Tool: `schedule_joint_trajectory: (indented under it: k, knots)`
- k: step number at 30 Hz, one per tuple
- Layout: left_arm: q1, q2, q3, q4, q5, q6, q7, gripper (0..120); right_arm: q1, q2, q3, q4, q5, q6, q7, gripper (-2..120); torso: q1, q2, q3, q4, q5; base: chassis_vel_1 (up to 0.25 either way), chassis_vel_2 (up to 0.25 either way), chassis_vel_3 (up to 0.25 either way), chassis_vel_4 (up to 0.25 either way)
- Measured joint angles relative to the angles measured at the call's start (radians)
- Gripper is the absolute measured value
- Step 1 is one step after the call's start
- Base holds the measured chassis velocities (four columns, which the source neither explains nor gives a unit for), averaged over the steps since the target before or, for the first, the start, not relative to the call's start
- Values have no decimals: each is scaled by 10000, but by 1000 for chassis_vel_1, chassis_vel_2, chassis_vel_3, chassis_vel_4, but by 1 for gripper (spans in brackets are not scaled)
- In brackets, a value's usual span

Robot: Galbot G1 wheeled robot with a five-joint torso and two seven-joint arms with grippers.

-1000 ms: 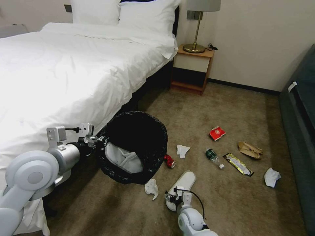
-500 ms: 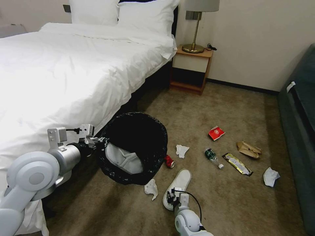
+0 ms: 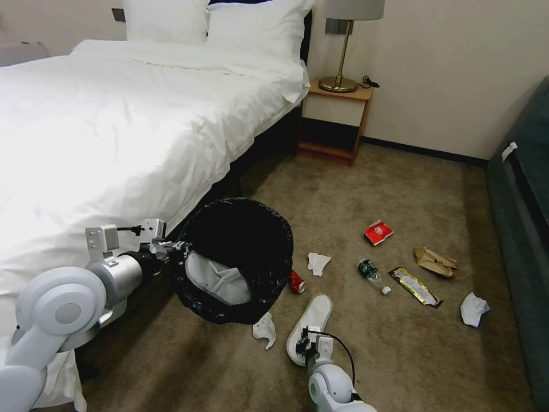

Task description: Pick up the trash bin, then pick up the garbage on the floor and place it into the trash bin.

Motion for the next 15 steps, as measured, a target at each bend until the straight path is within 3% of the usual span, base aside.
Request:
schedule_joint_trajectory:
  k: [4,7,9,13,15]
  knots:
    - [115,2,-68,-17,25,0,11,1,-318,-457,437,1138,59,-88,52,0,1,0,0,-1,1,0,0,0,0]
    - [169,17,-94,-49,27,0,12,1,-644,-843,876,2354,572,-399,81,0,1,-1,0,-1,0,0,0,0,0]
    - [199,26,-116,-53,53,0,7,1,-1004,-1289,1474,3970,1415,-832,95,0,1,-1,0,-3,-1,0,0,0,0]
    - [200,31,-126,-51,70,0,3,1,-1170,-1763,2011,5102,2048,-1095,58,0,1,-1,0,-2,-2,0,0,0,0]
    - [267,38,-119,-50,310,-1,105,1,-1116,-2895,2678,6150,2844,-1276,-196,0,1,-1,-1,-3,2,0,0,0,0]
